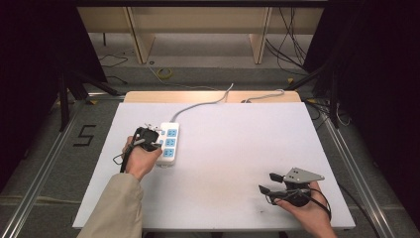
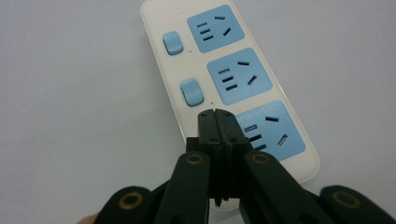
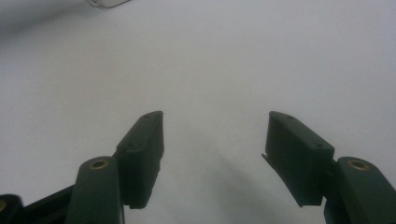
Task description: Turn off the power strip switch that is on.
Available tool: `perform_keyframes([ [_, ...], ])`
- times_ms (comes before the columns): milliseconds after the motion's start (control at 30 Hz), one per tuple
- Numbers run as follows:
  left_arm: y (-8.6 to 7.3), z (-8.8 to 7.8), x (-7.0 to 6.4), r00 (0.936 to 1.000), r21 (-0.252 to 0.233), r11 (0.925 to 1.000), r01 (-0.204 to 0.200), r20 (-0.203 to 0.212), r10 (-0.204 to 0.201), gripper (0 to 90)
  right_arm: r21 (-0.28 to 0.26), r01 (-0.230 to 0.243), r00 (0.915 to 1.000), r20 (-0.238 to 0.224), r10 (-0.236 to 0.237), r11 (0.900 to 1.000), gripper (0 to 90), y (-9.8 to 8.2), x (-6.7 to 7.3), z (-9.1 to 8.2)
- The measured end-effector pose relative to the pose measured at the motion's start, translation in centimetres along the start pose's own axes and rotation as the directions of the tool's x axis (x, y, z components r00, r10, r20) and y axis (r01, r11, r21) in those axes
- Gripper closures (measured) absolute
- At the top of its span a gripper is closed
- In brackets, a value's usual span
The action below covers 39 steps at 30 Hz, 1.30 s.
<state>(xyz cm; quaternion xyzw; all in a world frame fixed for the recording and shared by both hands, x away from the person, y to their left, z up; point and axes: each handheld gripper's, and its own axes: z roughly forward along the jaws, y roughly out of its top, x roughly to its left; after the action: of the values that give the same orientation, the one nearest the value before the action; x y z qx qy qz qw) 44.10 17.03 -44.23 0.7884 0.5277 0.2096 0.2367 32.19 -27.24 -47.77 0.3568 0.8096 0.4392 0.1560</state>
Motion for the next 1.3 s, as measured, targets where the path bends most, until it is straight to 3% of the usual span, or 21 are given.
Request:
perform_keyframes([
  [700, -0.09, 0.61, -0.14, 0.9998, 0.051, 0.9987, -0.002, -0.022, 0.003, 90.0, 0.001, -0.002, 1.0000, -0.002, 0.002, 1.000, 38.1, -0.06, 0.04, 0.01],
  [1100, 0.01, 0.68, -0.62, 0.9991, 0.056, 0.9982, -0.022, -0.035, 0.024, 90.0, 0.001, -0.002, 1.0000, 0.000, 0.002, 1.000, 38.2, -0.07, 0.03, 0.00],
  [1300, 0.01, 0.70, -0.55, 0.9994, 0.055, 0.9984, -0.011, -0.031, 0.013, 90.0, 0.001, -0.004, 1.0000, 0.002, 0.004, 1.000, 38.1, -0.06, 0.02, -0.02],
])
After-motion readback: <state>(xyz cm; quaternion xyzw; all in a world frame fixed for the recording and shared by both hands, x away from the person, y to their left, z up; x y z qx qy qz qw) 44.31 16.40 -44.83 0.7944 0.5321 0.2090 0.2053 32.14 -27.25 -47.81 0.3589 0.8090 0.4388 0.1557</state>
